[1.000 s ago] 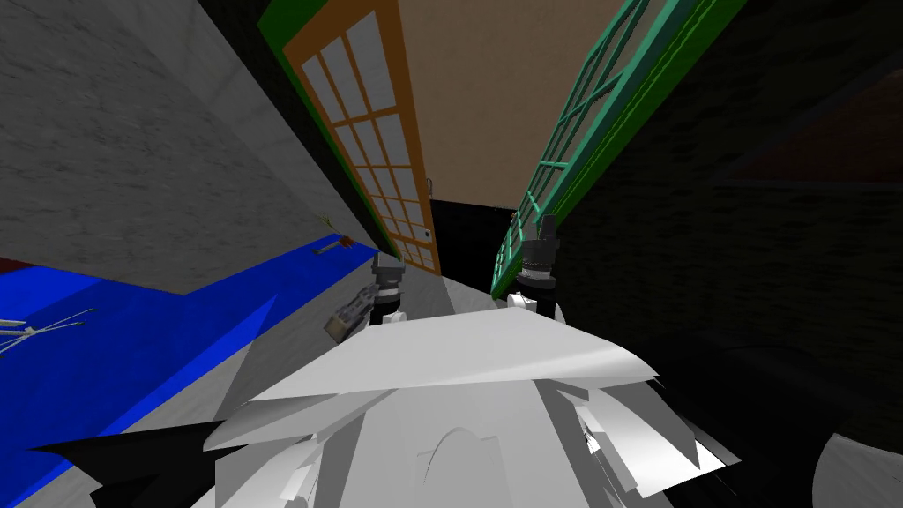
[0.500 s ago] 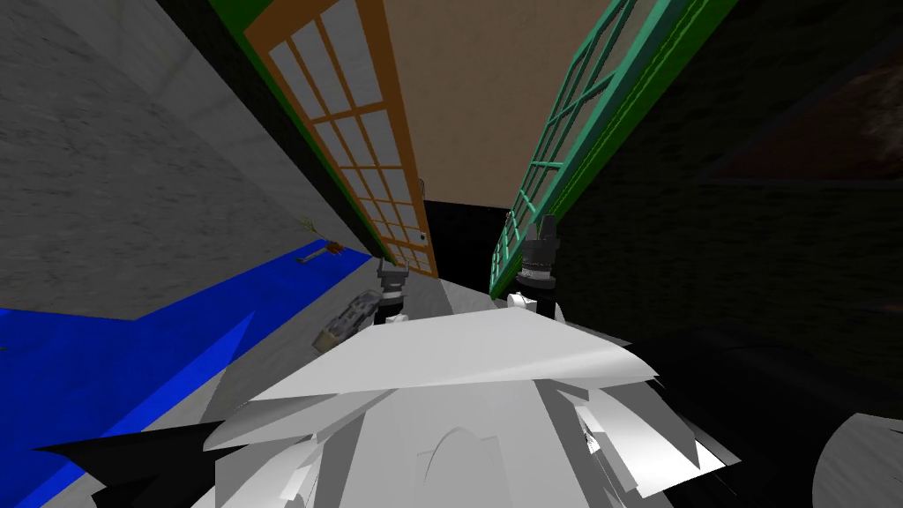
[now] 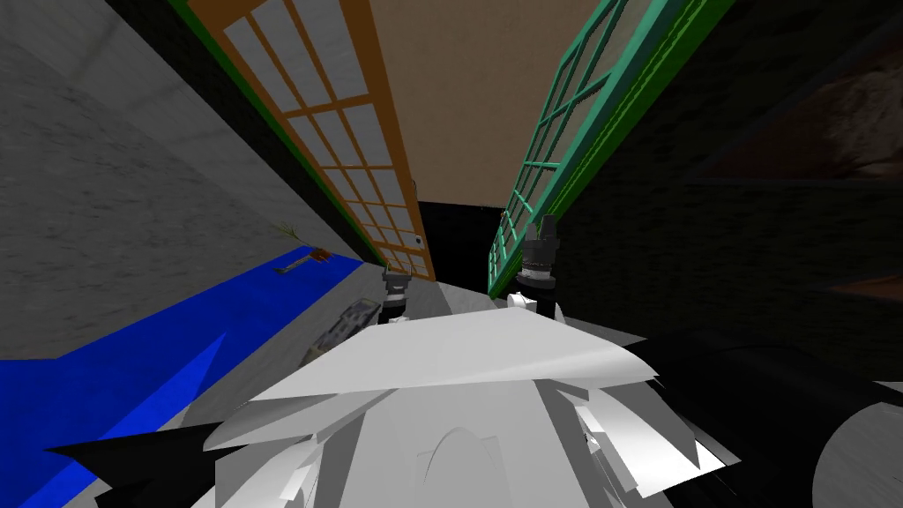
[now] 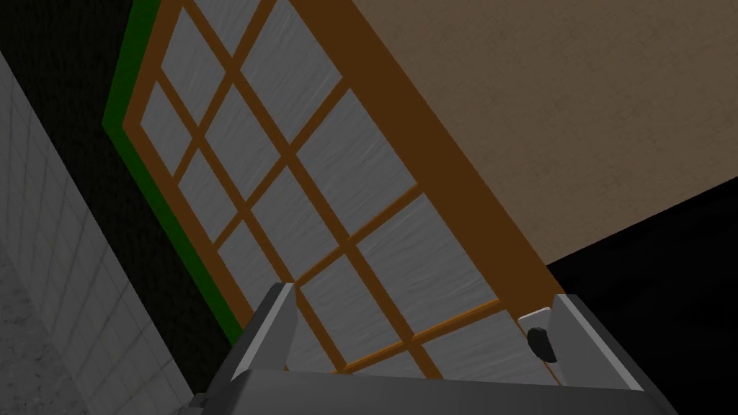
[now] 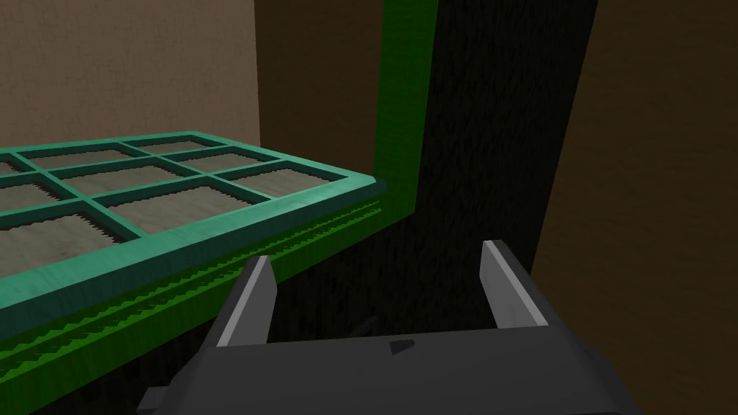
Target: Push the door open
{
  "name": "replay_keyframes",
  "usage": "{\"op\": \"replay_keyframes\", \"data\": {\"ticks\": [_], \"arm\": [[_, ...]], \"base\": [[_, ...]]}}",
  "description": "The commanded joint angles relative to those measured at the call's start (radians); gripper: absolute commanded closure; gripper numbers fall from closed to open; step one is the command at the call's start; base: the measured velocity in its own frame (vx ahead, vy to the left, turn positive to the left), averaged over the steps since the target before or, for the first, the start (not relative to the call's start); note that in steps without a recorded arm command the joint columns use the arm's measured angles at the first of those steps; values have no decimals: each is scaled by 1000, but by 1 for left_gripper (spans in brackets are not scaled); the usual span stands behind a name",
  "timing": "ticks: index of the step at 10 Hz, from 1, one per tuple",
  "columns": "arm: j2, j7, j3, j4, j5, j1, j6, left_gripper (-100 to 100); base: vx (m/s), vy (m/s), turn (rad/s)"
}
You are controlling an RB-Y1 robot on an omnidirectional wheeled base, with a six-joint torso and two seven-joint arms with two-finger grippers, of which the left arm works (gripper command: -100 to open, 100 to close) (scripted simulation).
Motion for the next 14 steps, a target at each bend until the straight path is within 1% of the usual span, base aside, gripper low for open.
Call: {"op": "replay_keyframes", "data": {"ticks": [1,14], "arm": [[13,38,-10,33,24,-10,-8,-100],[87,294,-109,295,191,-74,-89,-100]], "base": [[66,43,-129],[76,68,-139]]}}
